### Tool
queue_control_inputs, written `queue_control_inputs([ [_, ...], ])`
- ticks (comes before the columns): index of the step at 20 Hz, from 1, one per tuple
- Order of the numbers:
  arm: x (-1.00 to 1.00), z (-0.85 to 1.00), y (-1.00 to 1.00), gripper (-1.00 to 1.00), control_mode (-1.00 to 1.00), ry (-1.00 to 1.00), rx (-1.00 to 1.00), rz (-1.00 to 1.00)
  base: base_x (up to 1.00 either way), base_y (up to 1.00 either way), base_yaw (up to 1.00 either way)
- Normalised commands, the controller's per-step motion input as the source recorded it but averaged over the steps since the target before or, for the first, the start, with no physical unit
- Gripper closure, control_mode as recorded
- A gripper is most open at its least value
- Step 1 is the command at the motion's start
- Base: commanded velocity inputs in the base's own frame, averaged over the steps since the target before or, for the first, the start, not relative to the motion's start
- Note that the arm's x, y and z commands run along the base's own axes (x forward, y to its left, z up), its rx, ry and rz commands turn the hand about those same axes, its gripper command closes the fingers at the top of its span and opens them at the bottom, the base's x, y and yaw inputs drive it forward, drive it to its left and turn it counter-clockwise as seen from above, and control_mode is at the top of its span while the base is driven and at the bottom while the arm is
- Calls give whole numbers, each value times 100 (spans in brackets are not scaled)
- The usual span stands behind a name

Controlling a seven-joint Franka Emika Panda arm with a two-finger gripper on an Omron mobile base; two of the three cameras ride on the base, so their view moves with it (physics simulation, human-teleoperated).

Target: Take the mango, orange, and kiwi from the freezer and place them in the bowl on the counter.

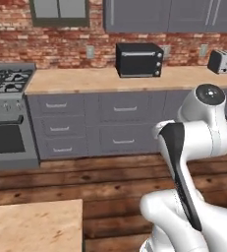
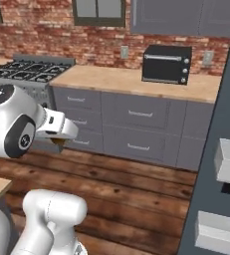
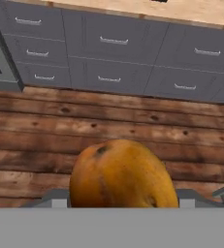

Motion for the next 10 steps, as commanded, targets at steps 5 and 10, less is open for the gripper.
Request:
queue_control_inputs([
  [5,0,0,0,100,100,0,0,0,70,8,-13],
  [10,0,0,0,100,100,0,0,0,100,63,-2],
])
